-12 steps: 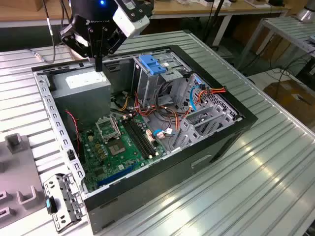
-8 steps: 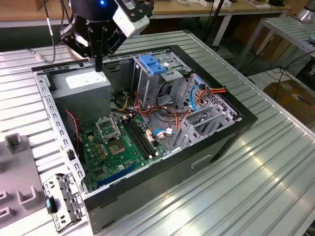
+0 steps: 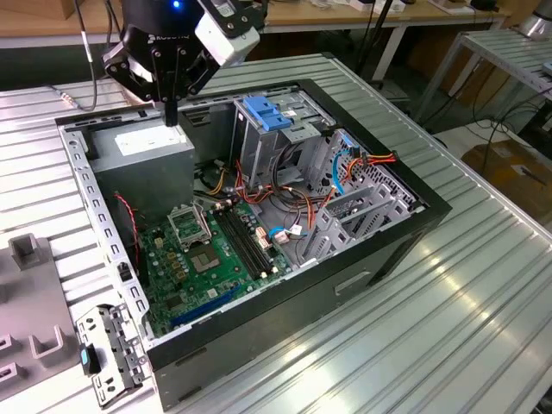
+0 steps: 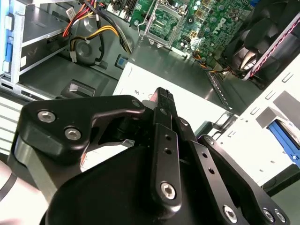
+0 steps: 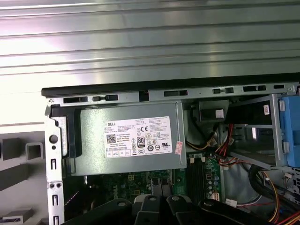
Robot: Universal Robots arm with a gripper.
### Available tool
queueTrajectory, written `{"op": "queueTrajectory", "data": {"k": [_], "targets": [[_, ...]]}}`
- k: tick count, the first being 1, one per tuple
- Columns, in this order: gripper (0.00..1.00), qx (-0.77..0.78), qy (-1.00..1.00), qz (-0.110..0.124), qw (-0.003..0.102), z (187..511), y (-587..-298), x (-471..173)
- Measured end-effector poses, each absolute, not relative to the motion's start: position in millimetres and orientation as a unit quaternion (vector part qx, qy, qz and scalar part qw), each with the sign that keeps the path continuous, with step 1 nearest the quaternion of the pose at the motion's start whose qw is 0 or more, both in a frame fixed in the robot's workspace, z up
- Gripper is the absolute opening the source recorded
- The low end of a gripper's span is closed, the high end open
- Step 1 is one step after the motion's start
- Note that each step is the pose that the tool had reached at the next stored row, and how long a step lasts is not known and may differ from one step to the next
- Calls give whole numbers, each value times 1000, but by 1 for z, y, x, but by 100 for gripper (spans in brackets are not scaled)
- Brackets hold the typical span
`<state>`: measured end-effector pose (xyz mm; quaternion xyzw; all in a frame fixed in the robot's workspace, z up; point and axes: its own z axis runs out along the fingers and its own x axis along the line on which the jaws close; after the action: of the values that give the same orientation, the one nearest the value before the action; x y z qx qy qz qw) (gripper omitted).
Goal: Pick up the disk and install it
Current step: 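Reach for the disk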
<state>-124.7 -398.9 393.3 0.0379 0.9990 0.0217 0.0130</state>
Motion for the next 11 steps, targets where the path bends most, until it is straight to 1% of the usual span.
{"op": "queueTrajectory", "data": {"k": [11], "targets": [[11, 38, 999, 22, 13, 393, -399, -131]]}}
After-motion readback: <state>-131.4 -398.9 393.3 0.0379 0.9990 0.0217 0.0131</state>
